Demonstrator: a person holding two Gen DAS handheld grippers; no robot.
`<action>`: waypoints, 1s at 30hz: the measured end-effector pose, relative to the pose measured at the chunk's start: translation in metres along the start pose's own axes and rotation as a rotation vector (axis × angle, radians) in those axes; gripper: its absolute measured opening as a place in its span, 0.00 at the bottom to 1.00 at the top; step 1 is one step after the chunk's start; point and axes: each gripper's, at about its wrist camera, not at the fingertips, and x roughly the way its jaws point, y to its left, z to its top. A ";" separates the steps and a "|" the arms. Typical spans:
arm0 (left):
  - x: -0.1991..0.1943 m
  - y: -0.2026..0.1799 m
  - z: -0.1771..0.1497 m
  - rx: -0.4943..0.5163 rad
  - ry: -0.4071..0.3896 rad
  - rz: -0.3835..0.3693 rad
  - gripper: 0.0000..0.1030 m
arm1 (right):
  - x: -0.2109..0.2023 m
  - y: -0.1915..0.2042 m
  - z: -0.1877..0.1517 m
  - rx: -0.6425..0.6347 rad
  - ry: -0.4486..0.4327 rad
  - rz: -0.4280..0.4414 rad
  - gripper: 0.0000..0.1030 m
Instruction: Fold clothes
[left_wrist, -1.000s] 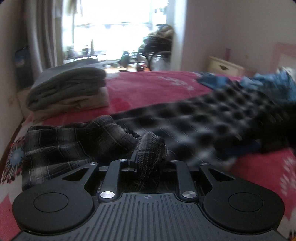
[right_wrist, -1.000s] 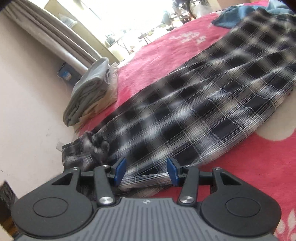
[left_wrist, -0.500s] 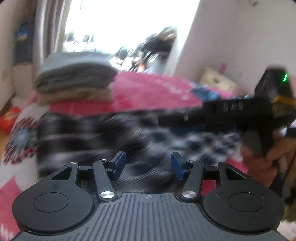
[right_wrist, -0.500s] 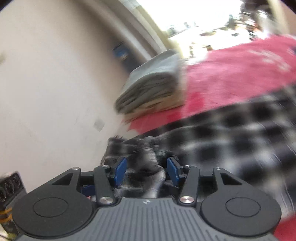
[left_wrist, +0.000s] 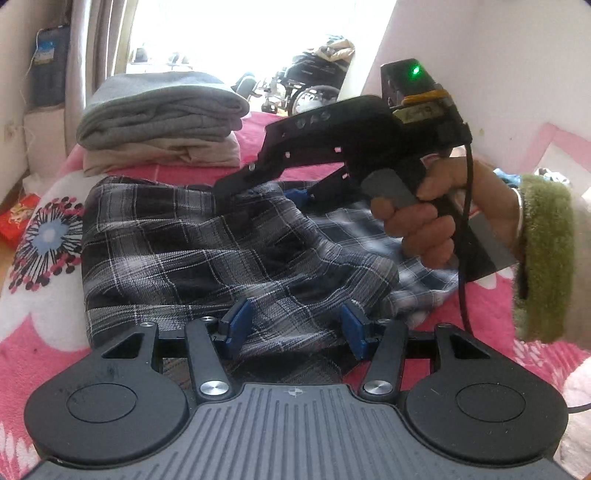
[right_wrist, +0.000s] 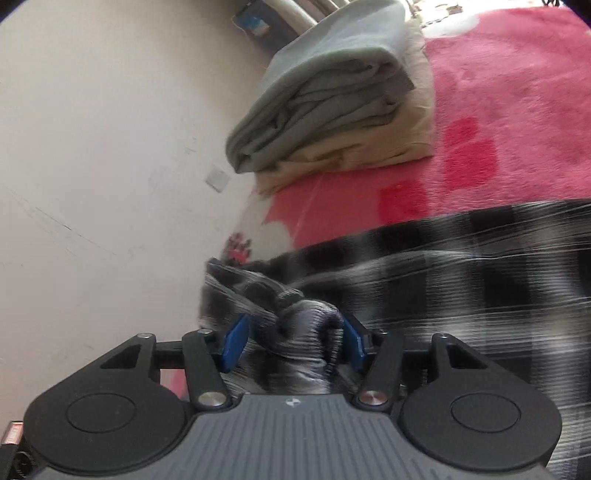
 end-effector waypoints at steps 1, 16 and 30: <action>0.001 0.003 0.000 -0.005 0.004 -0.006 0.52 | 0.000 0.001 0.000 -0.006 0.004 -0.001 0.49; 0.001 0.013 -0.004 -0.055 -0.008 -0.021 0.52 | -0.008 0.017 -0.027 -0.085 0.027 -0.048 0.14; -0.022 0.022 0.025 -0.141 -0.128 -0.127 0.52 | -0.059 -0.002 -0.051 0.367 0.021 0.199 0.13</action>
